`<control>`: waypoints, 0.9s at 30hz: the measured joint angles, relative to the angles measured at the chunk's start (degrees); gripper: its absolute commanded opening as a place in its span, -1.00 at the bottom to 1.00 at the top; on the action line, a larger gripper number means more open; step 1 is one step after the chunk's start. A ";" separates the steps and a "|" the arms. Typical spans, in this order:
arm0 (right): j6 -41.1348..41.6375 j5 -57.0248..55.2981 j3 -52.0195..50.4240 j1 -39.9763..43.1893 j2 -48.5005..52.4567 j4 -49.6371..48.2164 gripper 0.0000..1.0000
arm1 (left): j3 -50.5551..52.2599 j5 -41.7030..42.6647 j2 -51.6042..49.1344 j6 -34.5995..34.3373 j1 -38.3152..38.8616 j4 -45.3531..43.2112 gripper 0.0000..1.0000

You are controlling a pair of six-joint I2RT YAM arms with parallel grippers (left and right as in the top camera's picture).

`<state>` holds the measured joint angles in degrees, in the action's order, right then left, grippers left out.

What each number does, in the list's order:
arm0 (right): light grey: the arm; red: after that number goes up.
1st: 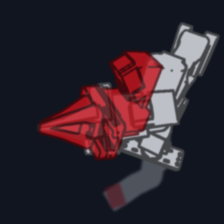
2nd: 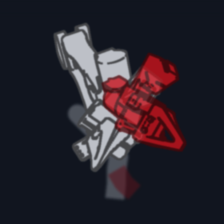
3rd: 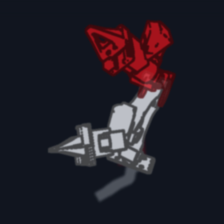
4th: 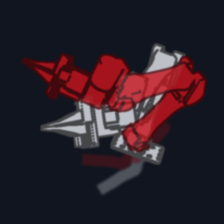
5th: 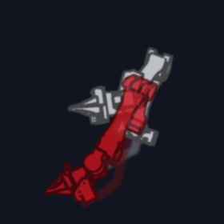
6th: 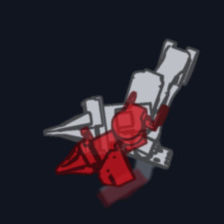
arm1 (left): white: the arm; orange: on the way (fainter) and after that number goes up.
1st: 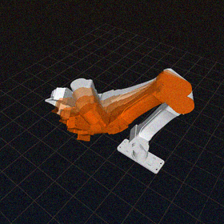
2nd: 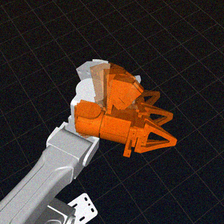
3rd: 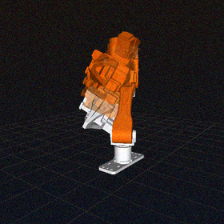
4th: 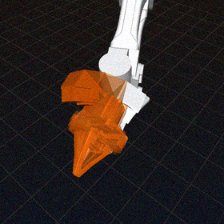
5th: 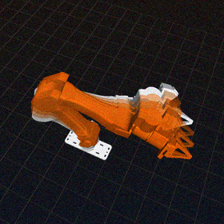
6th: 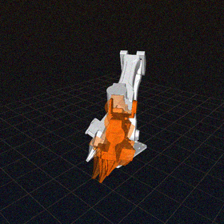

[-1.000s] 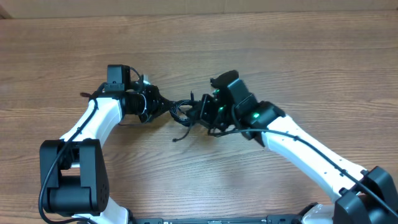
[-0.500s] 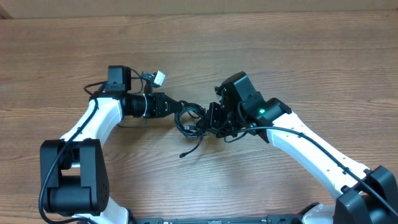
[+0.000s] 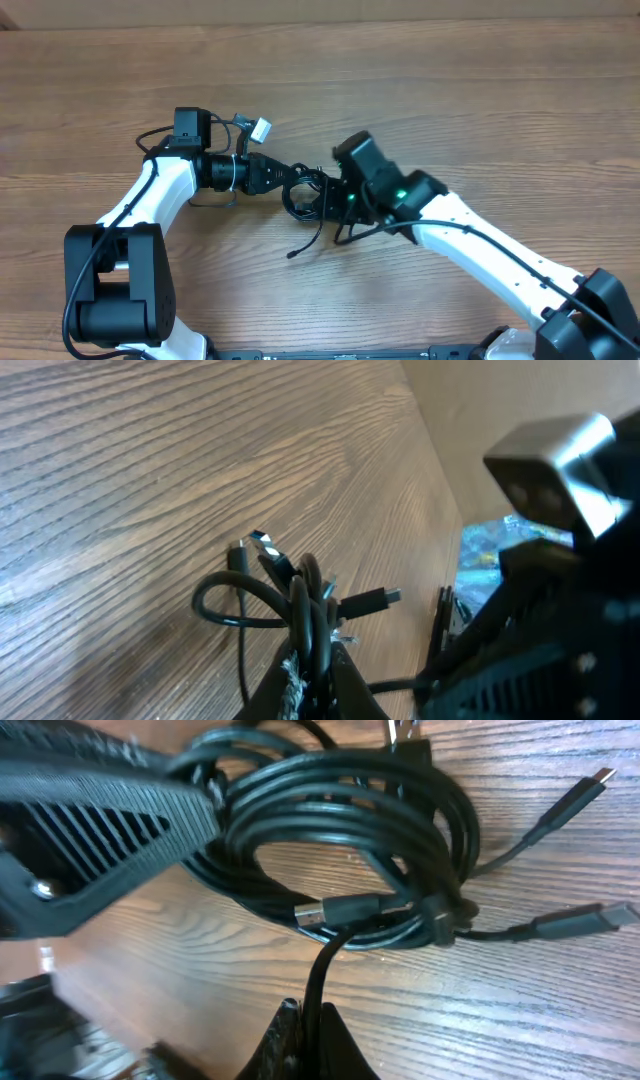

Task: Untangle cables
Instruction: 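Open the right gripper and withdraw it right from the coil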

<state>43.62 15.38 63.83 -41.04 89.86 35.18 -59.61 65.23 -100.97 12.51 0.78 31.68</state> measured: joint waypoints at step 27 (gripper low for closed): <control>-13.68 1.75 4.74 9.11 -2.10 11.34 0.49 | 0.00 0.92 0.00 5.25 0.00 0.33 -0.90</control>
<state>29.93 17.12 68.58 -31.92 87.77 46.52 -59.61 66.15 -100.97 17.76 0.78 32.01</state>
